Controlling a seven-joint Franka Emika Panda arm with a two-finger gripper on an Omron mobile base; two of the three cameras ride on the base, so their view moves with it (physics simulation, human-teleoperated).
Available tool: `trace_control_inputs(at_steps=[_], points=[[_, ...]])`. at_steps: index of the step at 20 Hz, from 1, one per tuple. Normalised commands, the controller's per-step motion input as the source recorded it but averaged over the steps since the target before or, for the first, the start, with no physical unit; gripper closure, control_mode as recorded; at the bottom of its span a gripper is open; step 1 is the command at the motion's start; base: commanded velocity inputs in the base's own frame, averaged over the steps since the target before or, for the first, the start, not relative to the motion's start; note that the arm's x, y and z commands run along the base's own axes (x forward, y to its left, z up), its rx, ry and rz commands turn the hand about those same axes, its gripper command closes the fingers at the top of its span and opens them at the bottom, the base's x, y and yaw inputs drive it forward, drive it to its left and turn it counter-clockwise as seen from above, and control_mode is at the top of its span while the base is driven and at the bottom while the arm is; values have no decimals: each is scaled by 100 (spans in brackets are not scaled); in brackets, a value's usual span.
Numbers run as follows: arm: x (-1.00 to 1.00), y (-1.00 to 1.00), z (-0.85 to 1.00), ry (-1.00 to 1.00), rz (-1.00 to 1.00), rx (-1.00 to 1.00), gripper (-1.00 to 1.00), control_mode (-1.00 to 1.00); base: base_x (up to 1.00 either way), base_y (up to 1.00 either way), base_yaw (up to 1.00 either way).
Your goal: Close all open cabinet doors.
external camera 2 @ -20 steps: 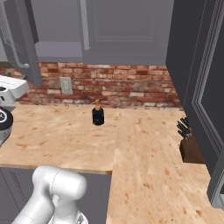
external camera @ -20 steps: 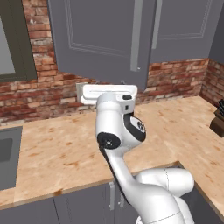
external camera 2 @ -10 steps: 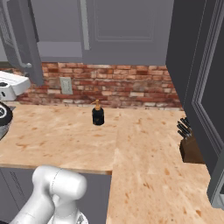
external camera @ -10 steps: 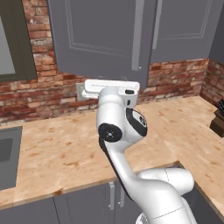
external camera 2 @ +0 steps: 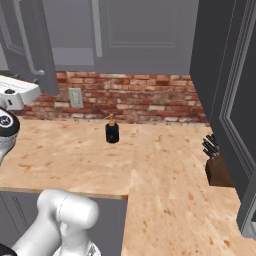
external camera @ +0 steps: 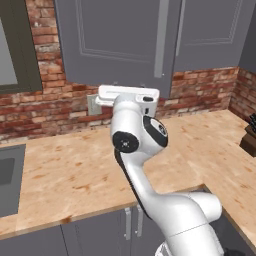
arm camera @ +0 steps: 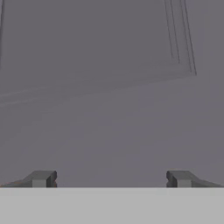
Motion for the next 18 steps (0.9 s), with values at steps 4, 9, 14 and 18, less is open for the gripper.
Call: trace_control_inputs(at_steps=[4,9,14,18], points=[[28,-29,0,0,0,3,-100,-100,0,0,0],[28,-28,0,0,0,1,-100,-100,0,0,0],[24,-28,0,0,0,0,-100,-100,0,0,0],[36,-28,0,0,6,0,-100,-100,0,0,0]])
